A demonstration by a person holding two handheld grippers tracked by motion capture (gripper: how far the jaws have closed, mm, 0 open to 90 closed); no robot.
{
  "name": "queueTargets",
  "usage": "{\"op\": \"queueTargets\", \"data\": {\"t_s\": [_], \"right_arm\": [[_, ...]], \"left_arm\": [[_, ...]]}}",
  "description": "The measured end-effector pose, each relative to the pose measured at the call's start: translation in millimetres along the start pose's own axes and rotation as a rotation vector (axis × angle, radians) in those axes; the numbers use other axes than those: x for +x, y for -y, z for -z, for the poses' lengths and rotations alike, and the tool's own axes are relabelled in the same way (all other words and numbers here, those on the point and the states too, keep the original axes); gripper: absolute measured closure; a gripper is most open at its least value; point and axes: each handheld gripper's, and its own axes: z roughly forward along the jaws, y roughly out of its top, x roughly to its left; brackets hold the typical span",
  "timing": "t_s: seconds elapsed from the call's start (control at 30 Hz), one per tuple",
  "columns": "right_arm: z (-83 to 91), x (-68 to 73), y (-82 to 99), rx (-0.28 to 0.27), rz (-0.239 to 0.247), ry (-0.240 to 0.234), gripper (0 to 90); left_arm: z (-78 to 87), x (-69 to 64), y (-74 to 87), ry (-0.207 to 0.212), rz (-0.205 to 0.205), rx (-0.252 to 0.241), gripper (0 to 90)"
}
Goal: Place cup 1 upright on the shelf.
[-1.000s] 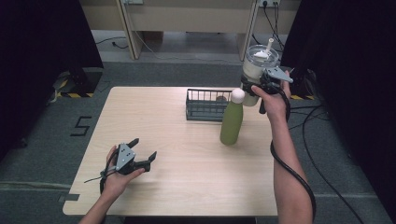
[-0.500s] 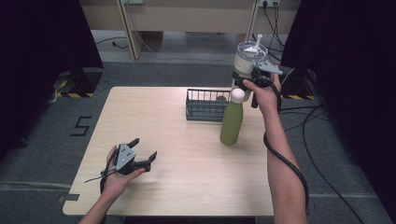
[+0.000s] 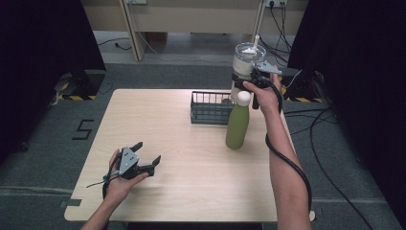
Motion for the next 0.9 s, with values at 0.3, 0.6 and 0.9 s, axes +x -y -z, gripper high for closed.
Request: {"op": "queueTargets", "data": {"t_s": [0.3, 0.6, 0.9], "right_arm": [[-9.7, 3.1, 3.3, 0.018, 0.006, -0.019, 9.8], [-20.2, 6.5, 8.6, 0.034, 0.006, -0.036, 9.8], [-28.0, 8.4, 13.9, 0.052, 0.007, -0.047, 9.8]], "left_arm": [[-0.3, 0.1, 0.3, 0.001, 0.002, 0.001, 13.2], [-0.7, 0.2, 0.5, 0.003, 0.003, 0.002, 13.3], [-1.3, 0.7, 1.0, 0.006, 0.005, 0.004, 13.4]]}}
